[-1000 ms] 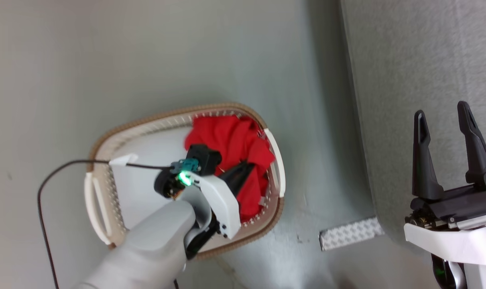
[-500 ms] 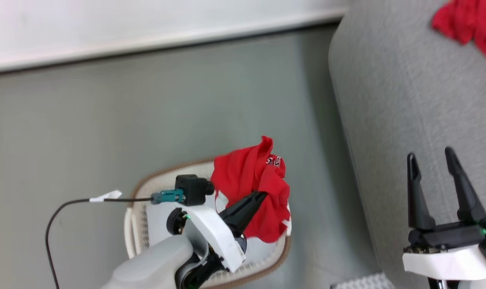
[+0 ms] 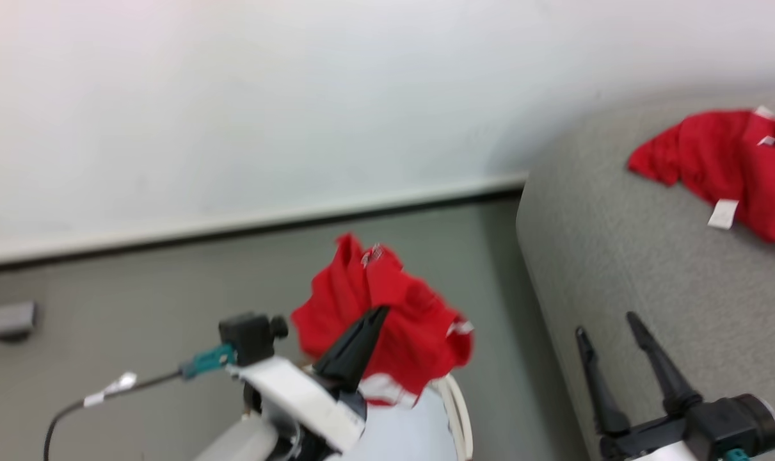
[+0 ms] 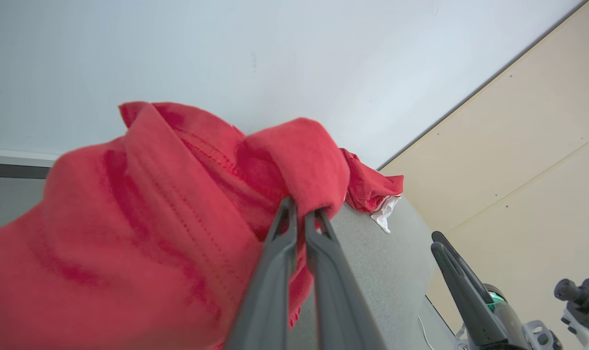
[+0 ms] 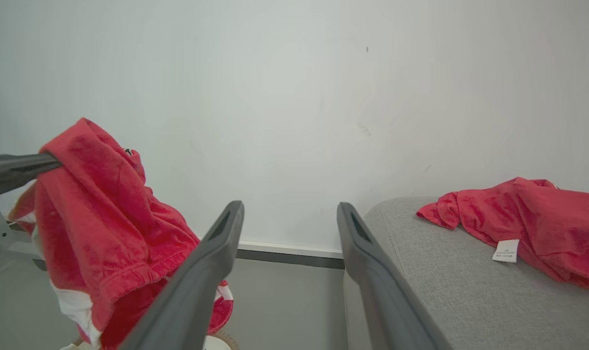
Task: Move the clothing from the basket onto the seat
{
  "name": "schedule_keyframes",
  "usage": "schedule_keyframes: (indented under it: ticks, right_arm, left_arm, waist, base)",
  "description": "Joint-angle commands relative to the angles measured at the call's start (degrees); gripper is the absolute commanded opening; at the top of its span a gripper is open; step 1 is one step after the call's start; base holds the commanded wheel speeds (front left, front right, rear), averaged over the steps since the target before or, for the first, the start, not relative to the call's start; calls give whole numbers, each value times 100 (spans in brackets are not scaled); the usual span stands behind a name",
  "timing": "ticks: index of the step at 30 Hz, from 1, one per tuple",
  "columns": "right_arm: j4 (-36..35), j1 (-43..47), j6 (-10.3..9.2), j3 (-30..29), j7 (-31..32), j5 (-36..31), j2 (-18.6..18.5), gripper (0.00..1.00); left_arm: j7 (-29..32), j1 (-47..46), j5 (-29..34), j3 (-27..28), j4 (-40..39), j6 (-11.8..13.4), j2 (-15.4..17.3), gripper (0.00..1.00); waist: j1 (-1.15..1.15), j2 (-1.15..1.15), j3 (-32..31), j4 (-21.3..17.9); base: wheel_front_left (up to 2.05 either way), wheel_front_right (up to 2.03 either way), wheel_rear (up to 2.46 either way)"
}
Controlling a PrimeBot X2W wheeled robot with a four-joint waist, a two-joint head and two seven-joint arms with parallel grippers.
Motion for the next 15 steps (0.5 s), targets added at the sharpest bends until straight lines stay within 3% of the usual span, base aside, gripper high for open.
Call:
schedule_keyframes:
  ticks: [1,15]
  right_arm:
    - [70,62,-13,89,-18,38,-64,100]
    - [312,6,-13,1114,-18,418,-472,100]
  left_arm:
    - [-1,229,145,104,-80,11,-21,0]
    - [-3,981,626,498,-808,295,-50,0]
  waist:
    - [2,0,-501,-61]
    - [2,0,-1075,-48]
  base:
    - [0,0,0]
    - [0,0,0]
